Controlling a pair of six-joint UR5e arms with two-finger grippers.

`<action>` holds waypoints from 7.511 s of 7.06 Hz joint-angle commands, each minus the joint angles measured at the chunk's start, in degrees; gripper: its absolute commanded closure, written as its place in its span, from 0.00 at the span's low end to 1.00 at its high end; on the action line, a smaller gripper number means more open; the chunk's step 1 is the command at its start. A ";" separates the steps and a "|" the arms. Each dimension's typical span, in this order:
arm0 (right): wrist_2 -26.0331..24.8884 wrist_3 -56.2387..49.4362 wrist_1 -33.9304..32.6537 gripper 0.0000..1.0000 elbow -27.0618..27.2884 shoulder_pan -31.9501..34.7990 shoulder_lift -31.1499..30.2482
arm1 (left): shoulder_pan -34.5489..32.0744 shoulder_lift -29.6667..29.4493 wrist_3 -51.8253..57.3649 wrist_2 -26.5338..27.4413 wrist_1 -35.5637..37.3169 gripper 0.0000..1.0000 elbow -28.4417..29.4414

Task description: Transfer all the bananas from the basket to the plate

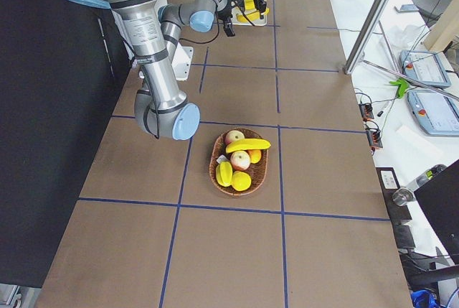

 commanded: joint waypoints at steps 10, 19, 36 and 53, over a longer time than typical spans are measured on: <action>4.32 -0.58 -1.79 0.00 -1.41 6.38 -1.78 | -0.55 15.59 8.67 16.09 0.53 0.00 3.58; 21.12 -21.85 4.32 0.00 -4.44 25.27 -26.30 | 7.10 -4.01 -8.73 8.46 -9.24 0.00 0.58; 31.81 -28.69 24.92 1.00 -23.20 34.04 -35.44 | 7.10 -3.13 -9.70 8.63 -12.57 0.01 0.15; -4.68 14.54 33.80 0.98 -15.20 -7.21 -3.99 | 8.50 -8.66 -26.04 8.37 -28.92 0.01 1.73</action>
